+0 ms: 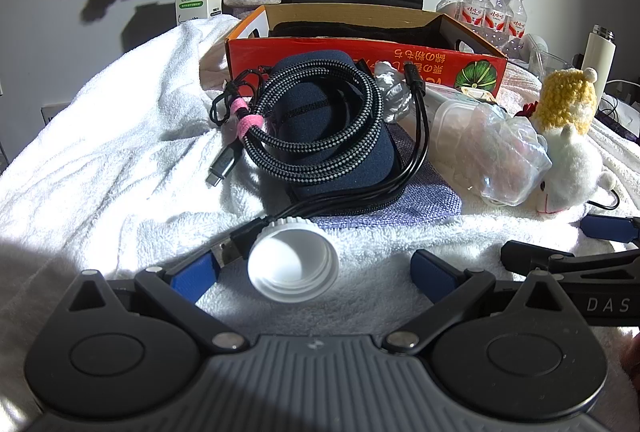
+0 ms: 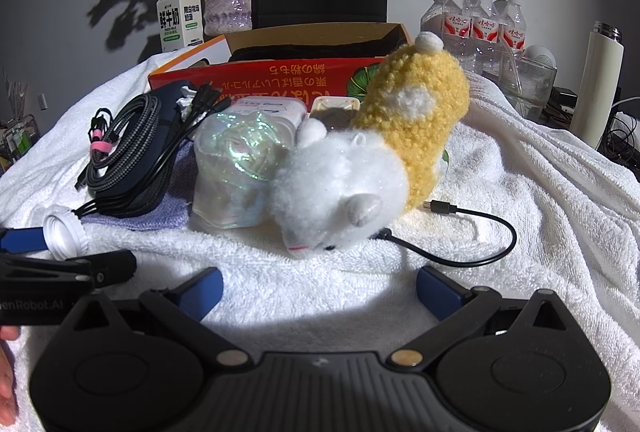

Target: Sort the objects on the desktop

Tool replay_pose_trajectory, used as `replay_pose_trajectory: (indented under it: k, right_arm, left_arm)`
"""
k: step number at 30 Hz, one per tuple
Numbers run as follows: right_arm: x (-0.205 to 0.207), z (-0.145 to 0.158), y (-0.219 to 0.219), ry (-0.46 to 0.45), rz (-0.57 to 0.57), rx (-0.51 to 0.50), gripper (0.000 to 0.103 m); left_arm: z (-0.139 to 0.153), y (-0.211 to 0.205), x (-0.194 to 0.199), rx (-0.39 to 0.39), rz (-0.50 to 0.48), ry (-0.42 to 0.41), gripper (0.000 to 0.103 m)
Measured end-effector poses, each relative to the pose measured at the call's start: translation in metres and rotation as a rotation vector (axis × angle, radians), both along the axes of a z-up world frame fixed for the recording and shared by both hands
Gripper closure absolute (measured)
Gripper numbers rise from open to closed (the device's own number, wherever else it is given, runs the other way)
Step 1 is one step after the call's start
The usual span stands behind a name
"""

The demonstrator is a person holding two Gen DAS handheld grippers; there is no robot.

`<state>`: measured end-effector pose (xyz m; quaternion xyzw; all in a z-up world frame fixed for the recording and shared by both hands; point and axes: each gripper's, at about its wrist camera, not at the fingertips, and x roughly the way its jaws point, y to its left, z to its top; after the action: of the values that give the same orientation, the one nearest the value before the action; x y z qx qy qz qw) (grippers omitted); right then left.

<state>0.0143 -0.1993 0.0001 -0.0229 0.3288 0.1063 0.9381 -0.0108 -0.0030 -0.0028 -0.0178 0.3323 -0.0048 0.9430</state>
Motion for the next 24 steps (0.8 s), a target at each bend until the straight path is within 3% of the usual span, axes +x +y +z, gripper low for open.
replay_pose_trajectory:
  k: [24]
  right_arm:
    - [-0.0002, 0.0003, -0.0001, 0.0, 0.002, -0.003, 0.0]
  left_arm:
    - [-0.0005, -0.0043, -0.01, -0.006, 0.0, -0.002, 0.0]
